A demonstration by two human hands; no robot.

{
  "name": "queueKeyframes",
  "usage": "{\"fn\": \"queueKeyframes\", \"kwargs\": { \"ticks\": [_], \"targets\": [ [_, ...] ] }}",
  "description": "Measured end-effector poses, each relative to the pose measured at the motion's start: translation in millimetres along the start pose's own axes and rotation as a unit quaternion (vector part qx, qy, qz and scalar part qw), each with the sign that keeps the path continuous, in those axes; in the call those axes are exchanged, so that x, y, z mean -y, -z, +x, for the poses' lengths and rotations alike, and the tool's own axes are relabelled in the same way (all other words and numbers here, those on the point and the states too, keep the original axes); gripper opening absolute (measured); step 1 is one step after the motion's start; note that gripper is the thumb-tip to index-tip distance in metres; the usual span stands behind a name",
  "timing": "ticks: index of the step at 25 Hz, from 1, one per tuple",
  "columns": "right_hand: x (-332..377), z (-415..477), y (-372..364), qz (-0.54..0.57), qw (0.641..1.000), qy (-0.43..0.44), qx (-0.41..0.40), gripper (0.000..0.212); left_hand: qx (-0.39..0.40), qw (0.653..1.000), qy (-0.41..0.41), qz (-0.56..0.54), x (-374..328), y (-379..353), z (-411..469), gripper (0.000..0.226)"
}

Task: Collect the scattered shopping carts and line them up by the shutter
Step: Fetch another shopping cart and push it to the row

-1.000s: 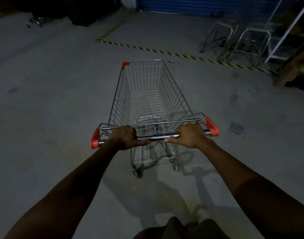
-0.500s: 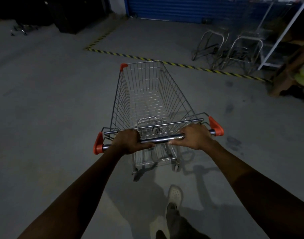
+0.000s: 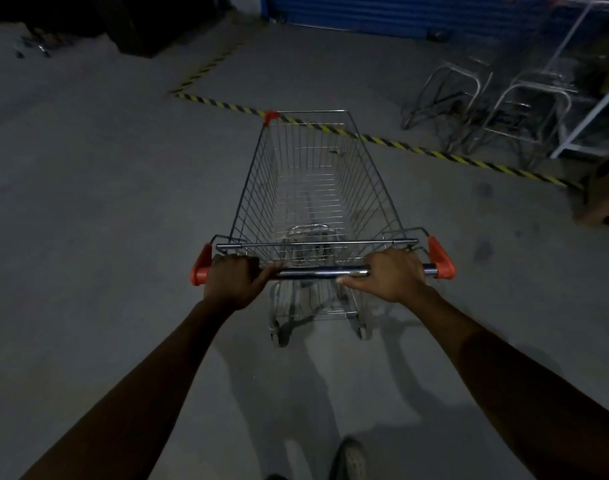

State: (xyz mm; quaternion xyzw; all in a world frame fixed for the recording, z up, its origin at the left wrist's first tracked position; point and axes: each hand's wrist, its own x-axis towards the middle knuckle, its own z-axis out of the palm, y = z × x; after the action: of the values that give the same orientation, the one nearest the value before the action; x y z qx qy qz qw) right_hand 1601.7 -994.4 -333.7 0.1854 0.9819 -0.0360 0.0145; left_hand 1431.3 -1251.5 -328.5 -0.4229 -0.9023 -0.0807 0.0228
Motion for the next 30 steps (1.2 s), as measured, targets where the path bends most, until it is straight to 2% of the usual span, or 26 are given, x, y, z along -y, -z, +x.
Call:
{"fn": "queueKeyframes", "kwargs": {
  "ticks": [4,8,14,17,23,27,30],
  "targets": [
    [14.3,91.9,0.2,-0.014,1.000,-0.011,-0.014,0.091,-0.052,0.998,0.013,0.030,60.0,-9.6,84.1,0.073],
    [28.0,196.9,3.4,-0.011,0.999,-0.023,-0.025,0.083,-0.054,0.997,-0.006,0.055,128.5,-22.9,178.4,0.070],
    [33.1,358.1,17.6,0.037,0.997,-0.056,-0.043,0.099,-0.002,0.999,0.014,0.052,204.3,-15.3,315.4,0.081],
    [29.0,422.3,26.4,0.045,0.997,-0.059,-0.031,0.084,0.046,0.997,0.042,0.054,225.4,-13.2,371.5,0.084],
    [-1.9,571.2,29.0,0.013,0.998,-0.039,-0.044,0.080,0.059,0.994,0.064,0.064,268.5,-31.9,496.2,0.088],
    [-39.3,687.3,34.4,0.047,0.998,-0.023,-0.045,0.091,0.052,0.993,0.075,0.076,289.2,-41.8,602.9,0.091],
    [-70.7,775.4,44.7,0.075,0.997,-0.003,-0.011,0.081,0.070,0.991,0.087,0.076,301.4,-43.7,686.8,0.084]
  ]
}}
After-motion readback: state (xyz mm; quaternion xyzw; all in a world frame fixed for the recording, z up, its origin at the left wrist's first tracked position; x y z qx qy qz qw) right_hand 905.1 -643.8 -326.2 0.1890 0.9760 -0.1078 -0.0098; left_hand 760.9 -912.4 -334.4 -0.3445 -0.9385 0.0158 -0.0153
